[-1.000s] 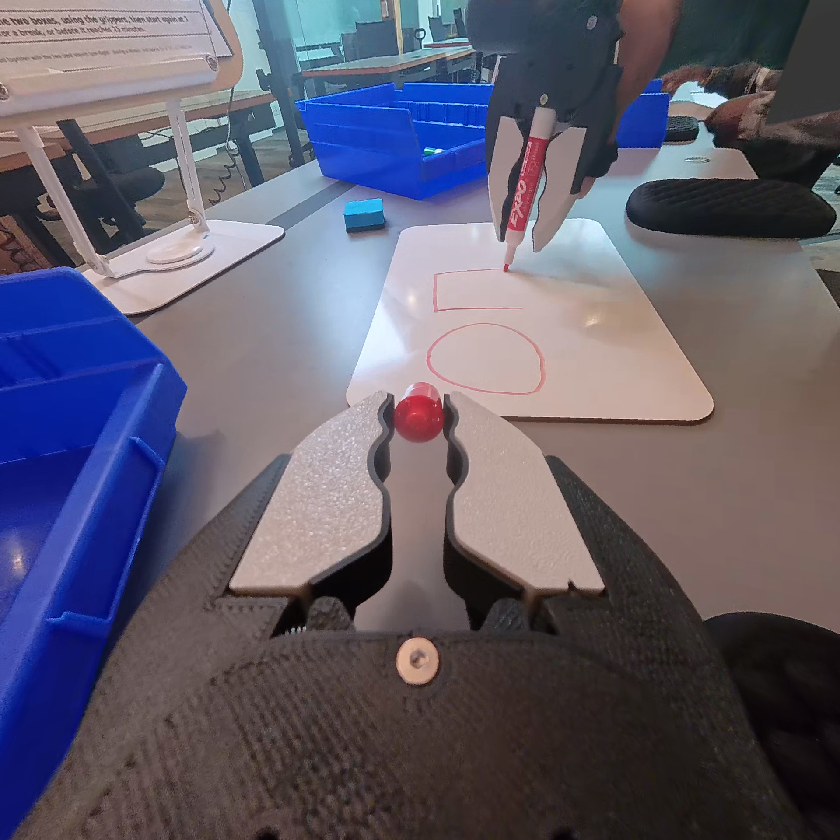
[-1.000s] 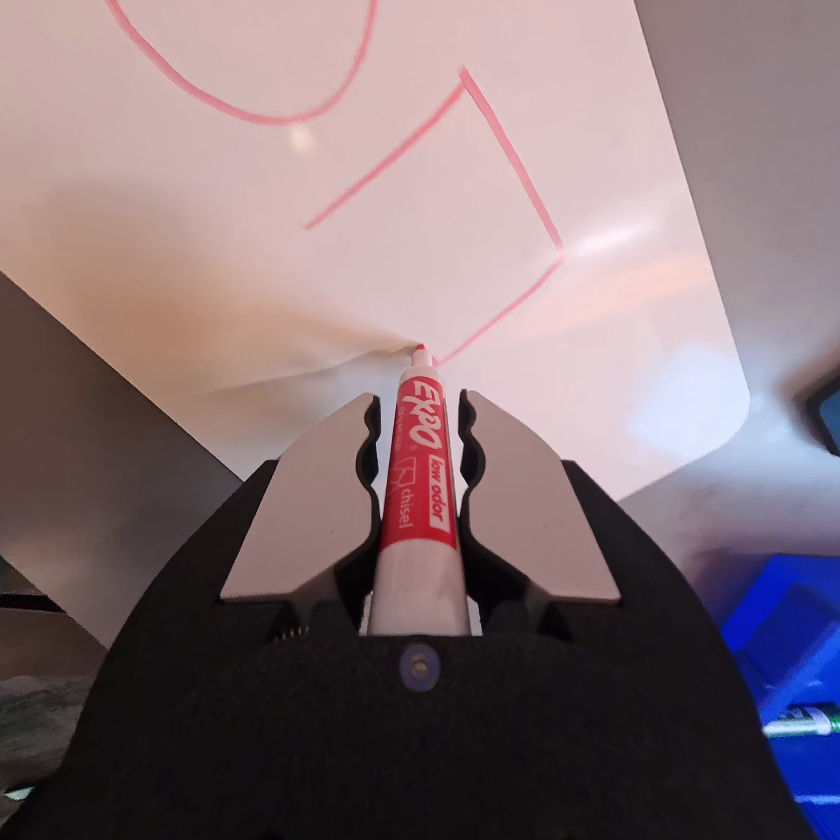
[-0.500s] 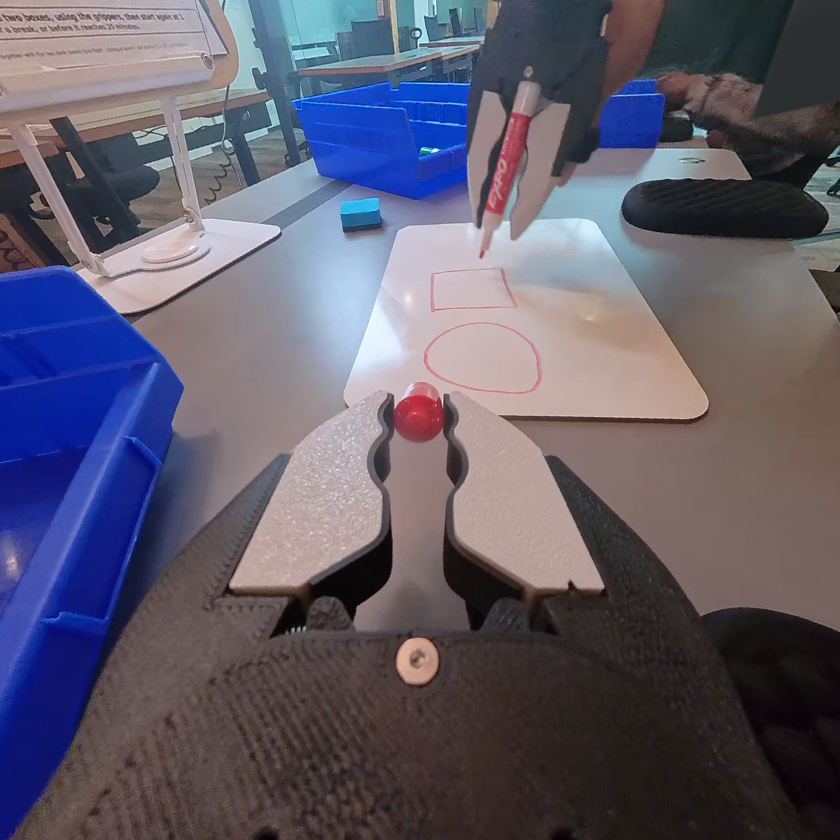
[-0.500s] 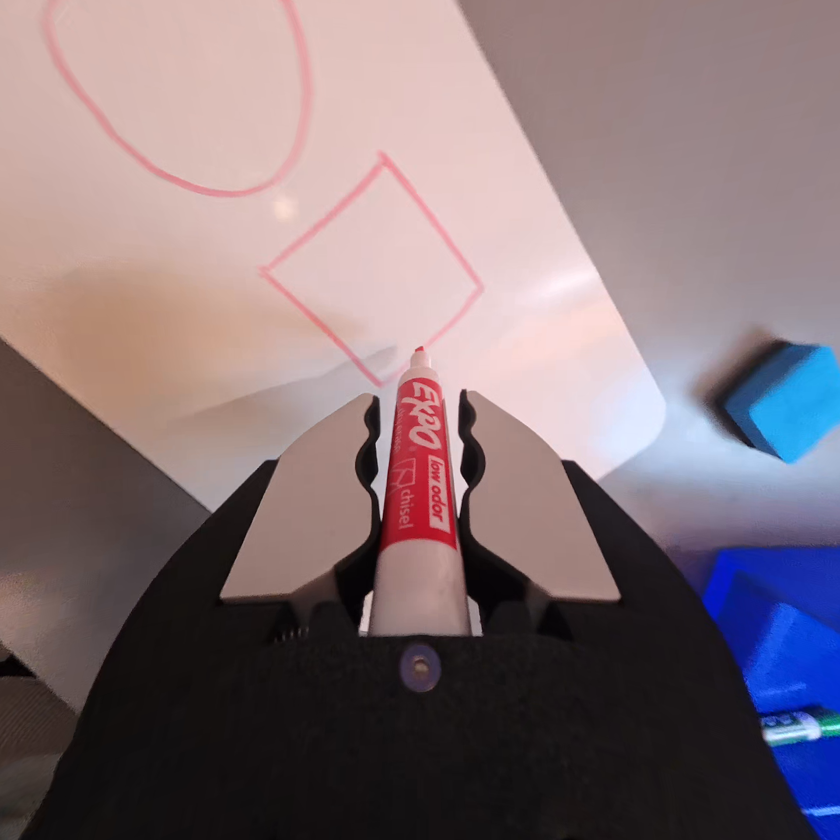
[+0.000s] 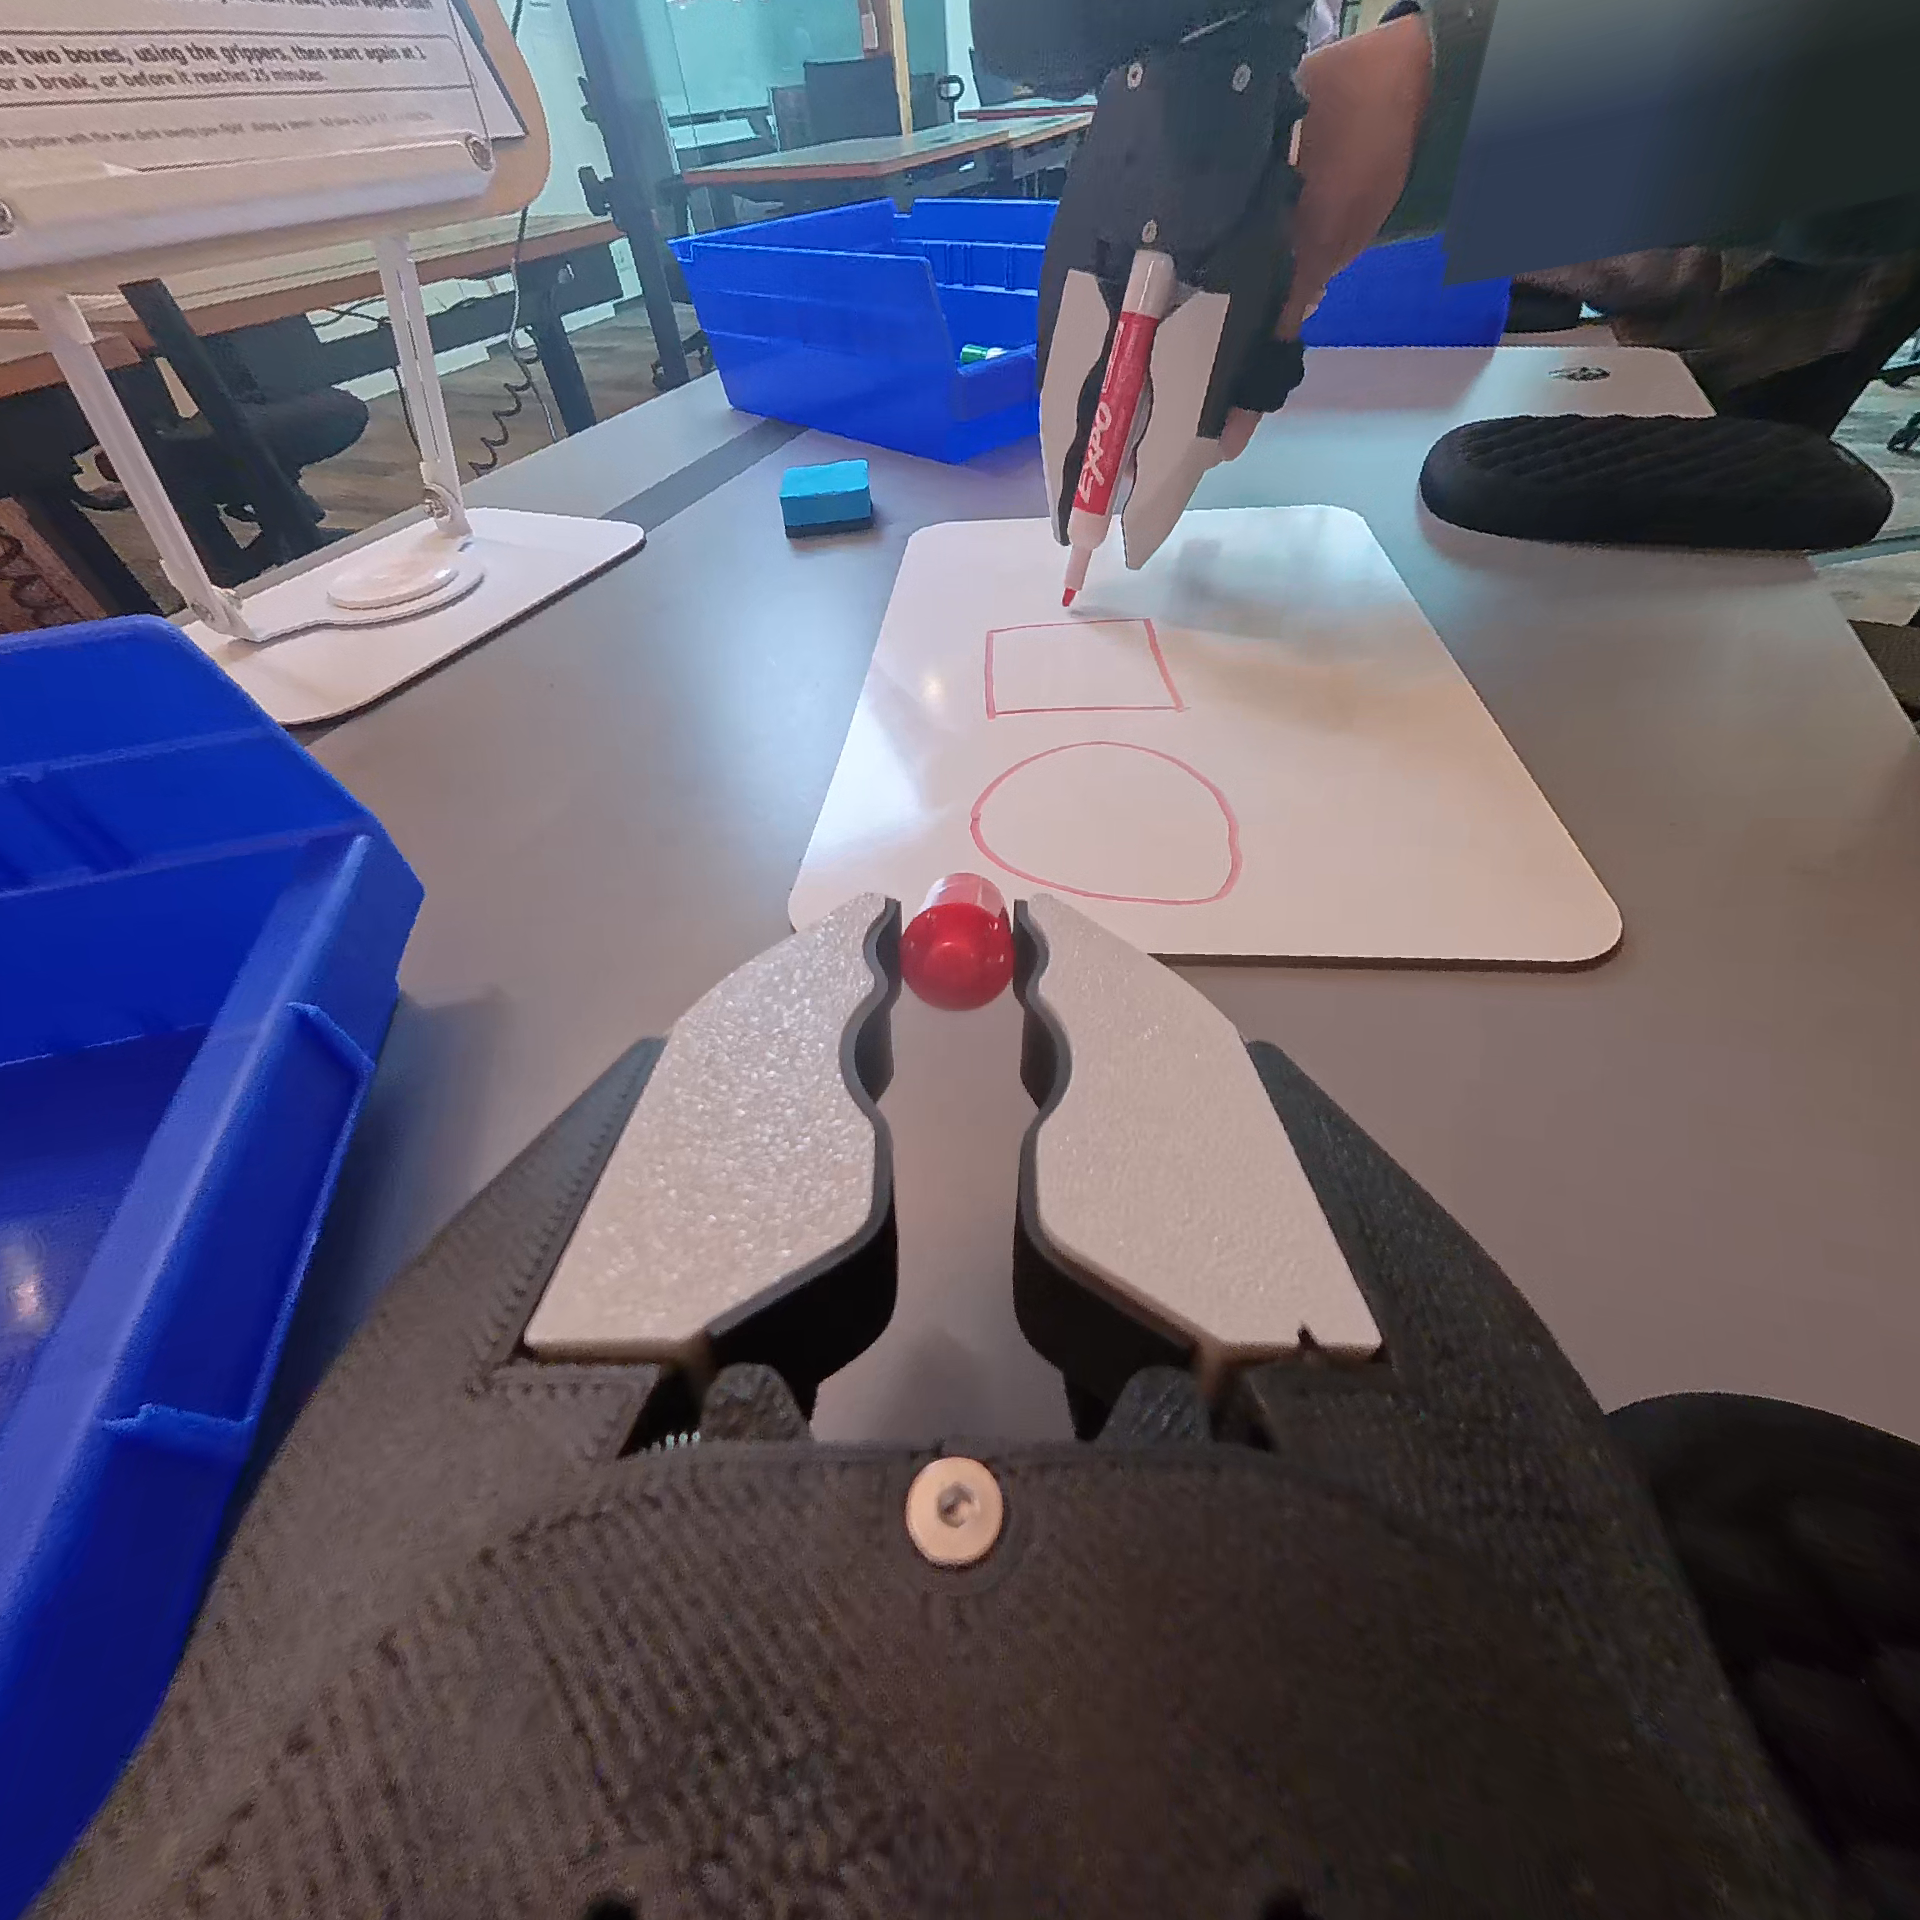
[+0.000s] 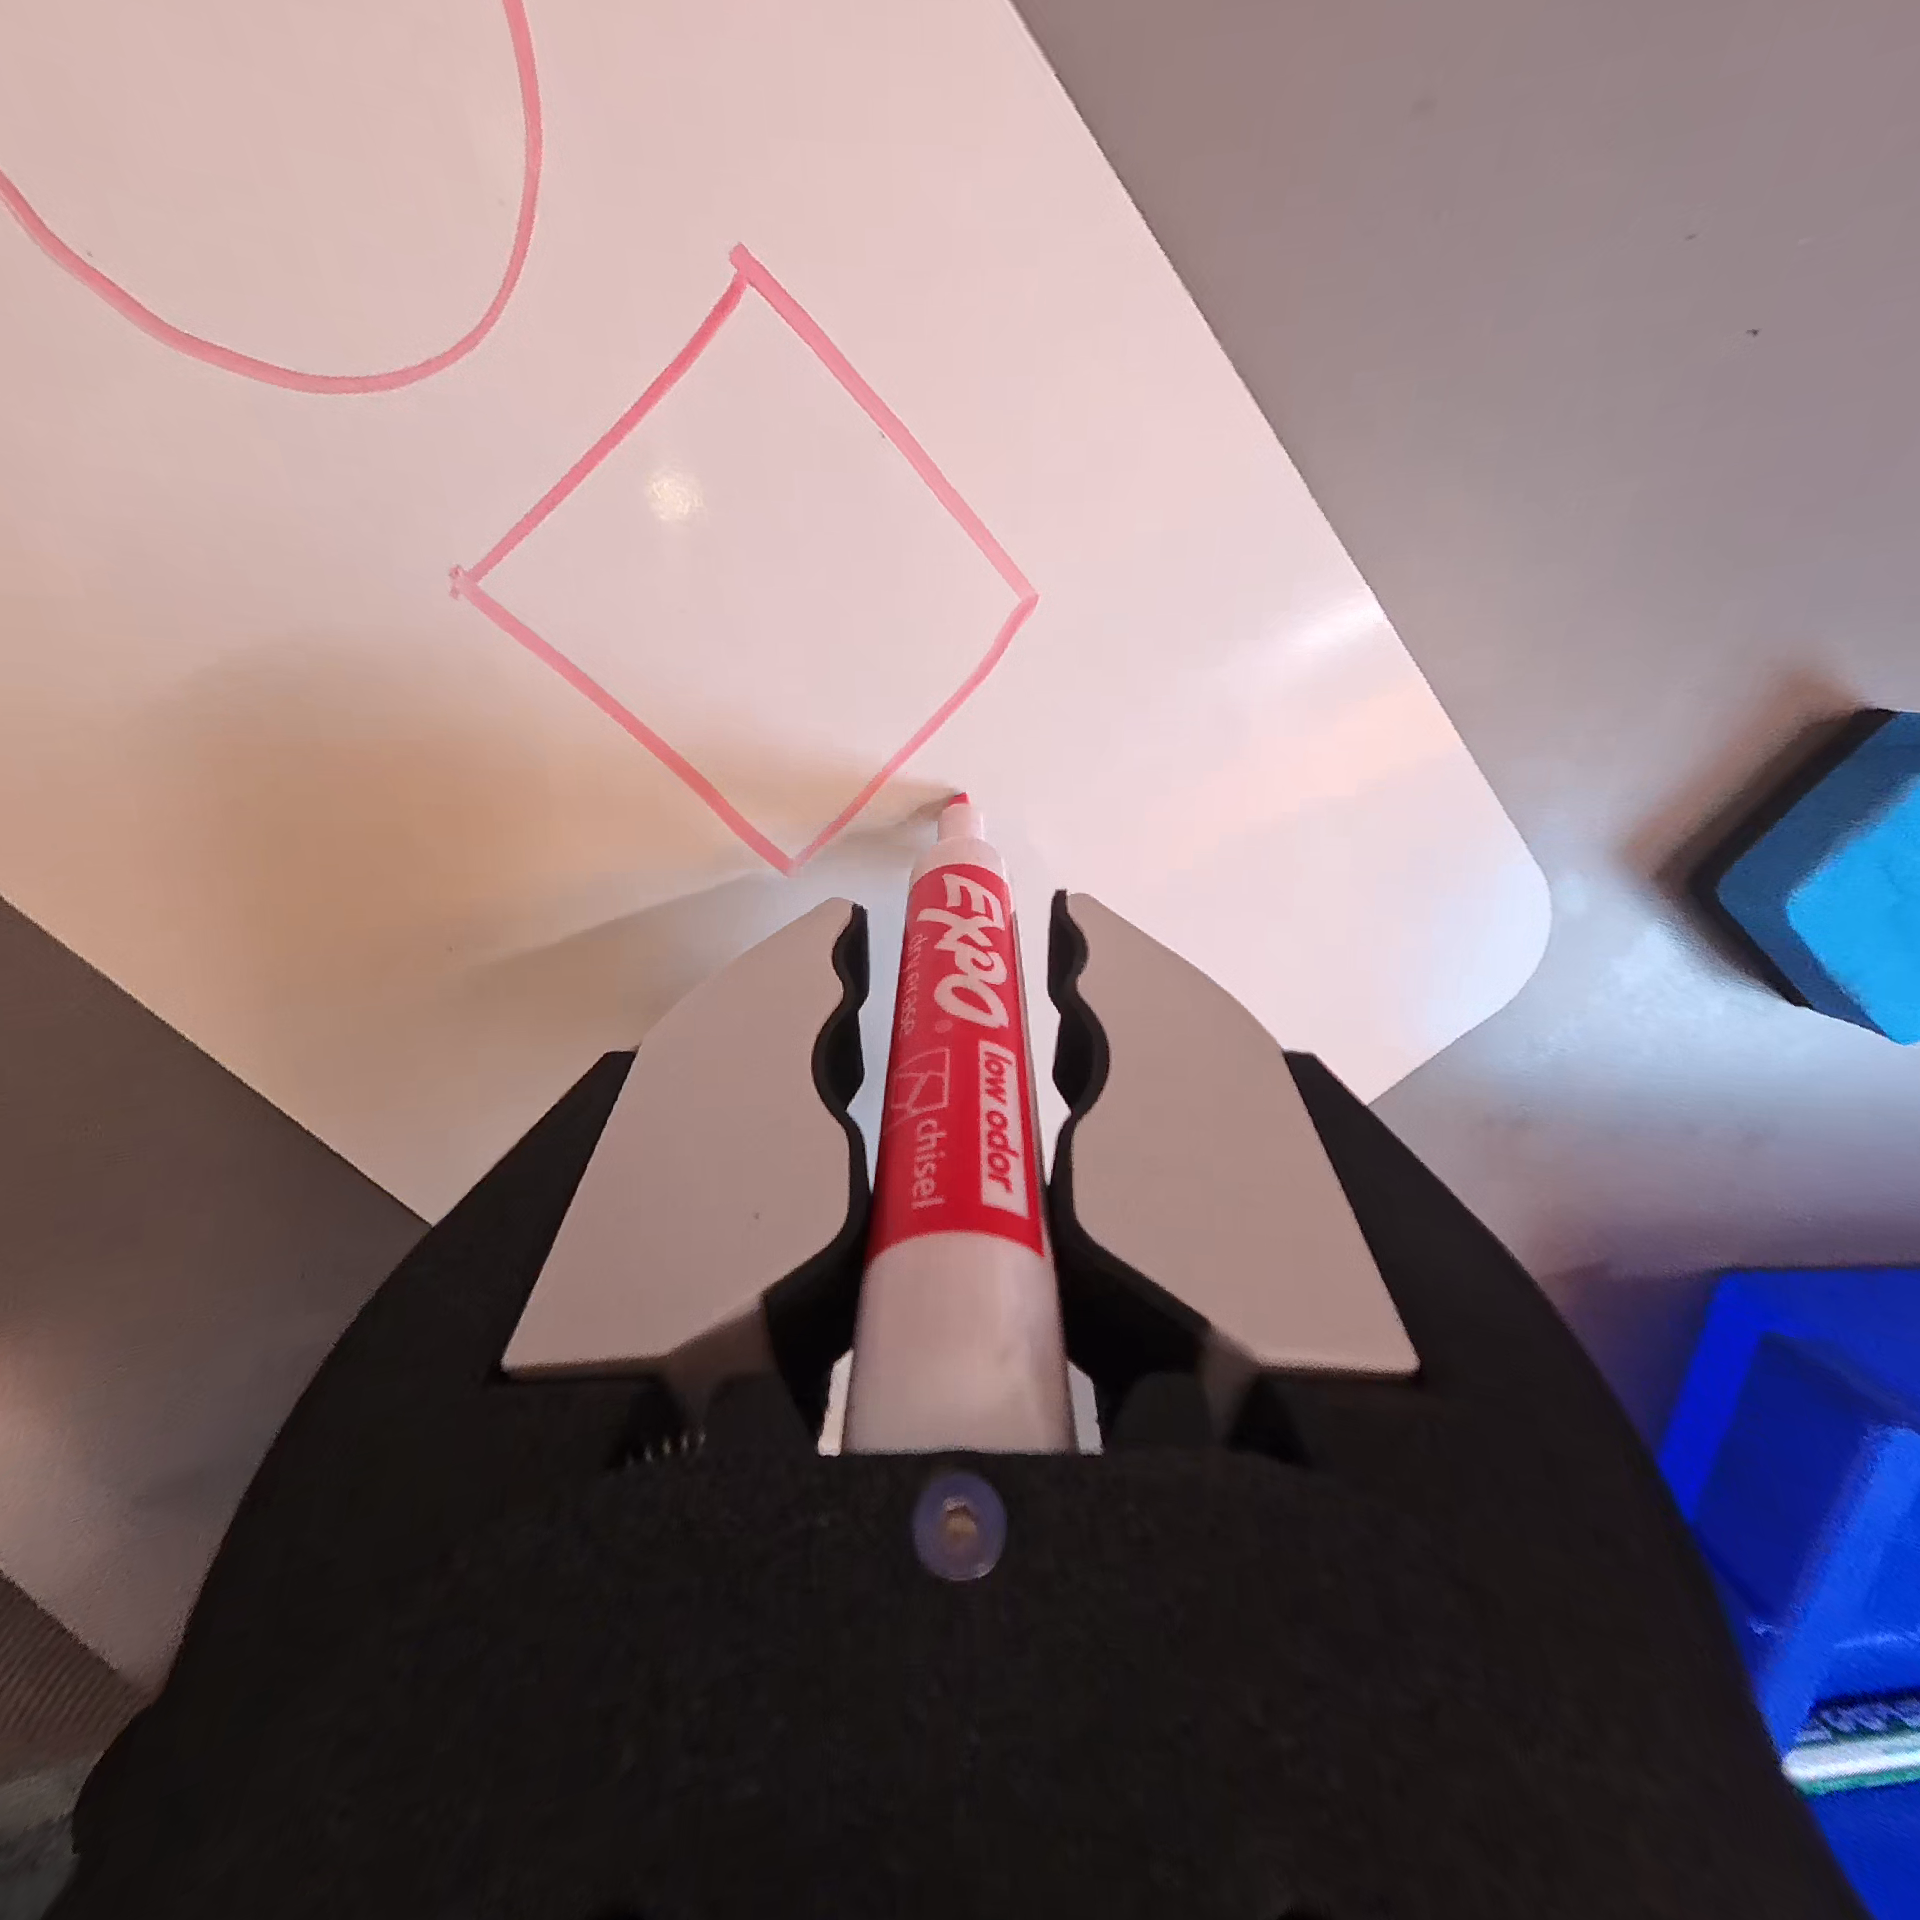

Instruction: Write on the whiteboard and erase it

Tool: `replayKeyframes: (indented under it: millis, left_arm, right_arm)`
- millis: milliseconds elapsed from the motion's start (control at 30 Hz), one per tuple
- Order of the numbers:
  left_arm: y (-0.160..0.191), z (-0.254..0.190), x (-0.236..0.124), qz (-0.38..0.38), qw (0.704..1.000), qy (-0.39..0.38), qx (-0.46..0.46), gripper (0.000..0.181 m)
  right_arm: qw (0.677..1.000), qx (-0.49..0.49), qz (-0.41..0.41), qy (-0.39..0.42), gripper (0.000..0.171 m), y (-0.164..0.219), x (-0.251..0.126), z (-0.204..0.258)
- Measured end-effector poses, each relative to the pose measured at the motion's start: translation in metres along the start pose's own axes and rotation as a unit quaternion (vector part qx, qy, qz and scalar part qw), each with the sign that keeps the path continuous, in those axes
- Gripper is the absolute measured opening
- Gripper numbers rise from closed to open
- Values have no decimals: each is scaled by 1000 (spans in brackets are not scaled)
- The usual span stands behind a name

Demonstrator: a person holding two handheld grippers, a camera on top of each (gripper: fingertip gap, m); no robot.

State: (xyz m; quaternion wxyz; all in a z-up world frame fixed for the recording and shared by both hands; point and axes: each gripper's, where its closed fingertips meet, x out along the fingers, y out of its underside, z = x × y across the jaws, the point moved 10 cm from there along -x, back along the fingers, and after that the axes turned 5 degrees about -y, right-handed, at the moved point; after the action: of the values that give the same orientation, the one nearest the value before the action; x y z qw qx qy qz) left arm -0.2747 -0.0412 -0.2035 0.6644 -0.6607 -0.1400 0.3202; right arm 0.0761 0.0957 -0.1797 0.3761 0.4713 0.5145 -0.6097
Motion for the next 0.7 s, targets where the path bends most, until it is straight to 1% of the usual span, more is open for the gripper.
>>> replayKeyframes:
  millis: [133, 267, 367, 500, 700]
  left_arm:
    - [0, 0, 0, -1, 1000, 0, -1, 20]
    - [0, 0, 0, 0, 1000, 1, 1, 20]
    - [0, 0, 0, 1, 1000, 1, 1, 20]
    - [0, 0, 0, 1, 1000, 0, -1, 20]
    - [0, 1, 0, 0, 1000, 0, -3, 20]
  right_arm:
    - [1000, -6, 17, 18, 34, 5, 0, -2]
    - [998, 8, 37, 42, 34, 18, -5, -14]
    - [999, 12, 33, 42, 34, 21, -7, -16]
    - [999, 15, 7, 44, 34, 15, -12, -16]
    - [999, 14, -4, 35, 34, 10, -5, -19]
